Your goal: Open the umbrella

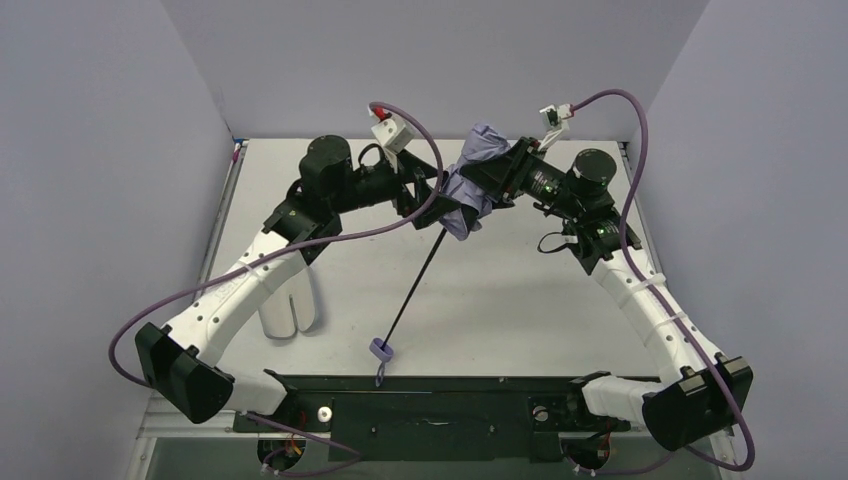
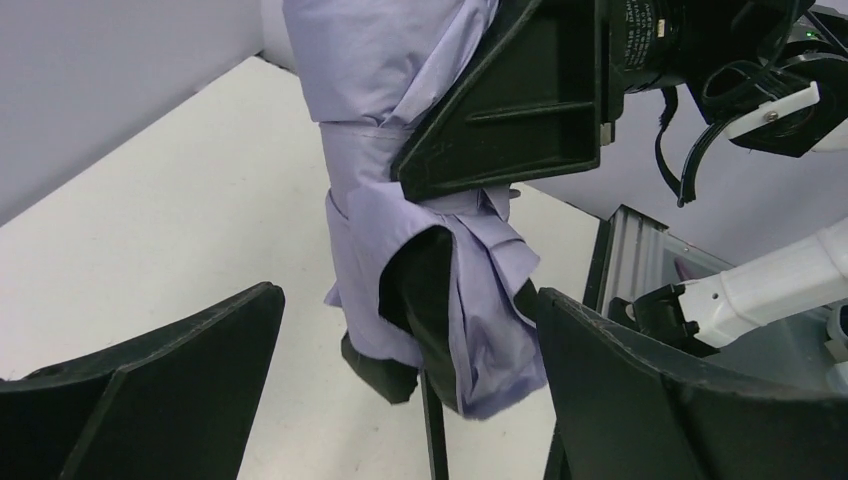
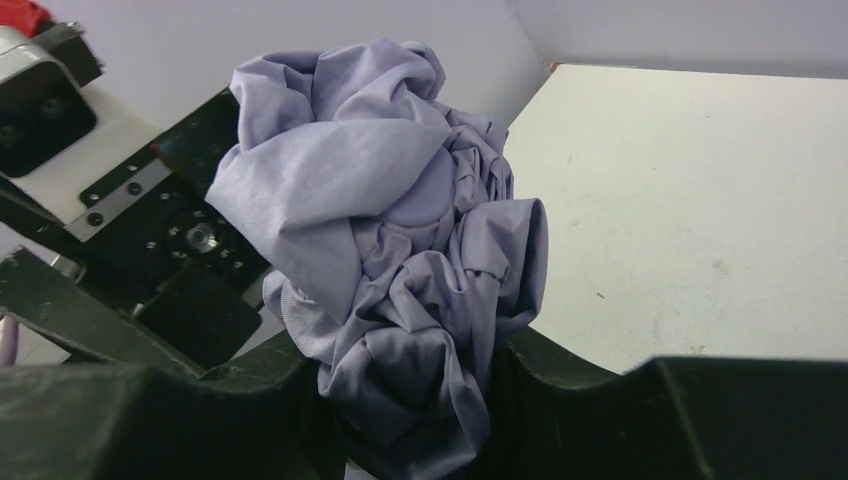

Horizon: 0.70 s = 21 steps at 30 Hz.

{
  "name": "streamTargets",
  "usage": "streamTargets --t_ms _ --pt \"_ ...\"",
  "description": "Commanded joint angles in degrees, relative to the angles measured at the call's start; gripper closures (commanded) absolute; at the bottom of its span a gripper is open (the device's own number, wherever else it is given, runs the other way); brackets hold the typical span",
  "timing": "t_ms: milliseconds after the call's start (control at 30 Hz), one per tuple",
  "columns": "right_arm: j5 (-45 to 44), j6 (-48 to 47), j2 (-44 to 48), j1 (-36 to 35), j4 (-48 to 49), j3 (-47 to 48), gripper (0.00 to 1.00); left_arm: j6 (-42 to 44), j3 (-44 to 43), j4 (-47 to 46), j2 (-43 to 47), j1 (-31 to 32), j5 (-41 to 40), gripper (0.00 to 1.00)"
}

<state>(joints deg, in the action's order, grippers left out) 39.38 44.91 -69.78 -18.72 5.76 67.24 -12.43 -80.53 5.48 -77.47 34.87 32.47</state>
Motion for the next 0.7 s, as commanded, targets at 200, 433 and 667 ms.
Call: streamTargets --t_ms 200,433,667 --pt "5.16 2.3 3.41 -2.52 10.65 2.24 1.0 -3.97 0.47 -9.13 -3.75 2.8 4.26 0.26" --pt "5.36 0.49 3.26 -2.17 4.96 5.07 0.84 -6.15 0.69 -11.25 -3.65 0.86 5.78 0.92" --pt "4.33 -0.95 3.57 6.73 -2.33 8.3 0.23 -14.46 1.42 -16.29 -3.17 -3.91 4.73 1.0"
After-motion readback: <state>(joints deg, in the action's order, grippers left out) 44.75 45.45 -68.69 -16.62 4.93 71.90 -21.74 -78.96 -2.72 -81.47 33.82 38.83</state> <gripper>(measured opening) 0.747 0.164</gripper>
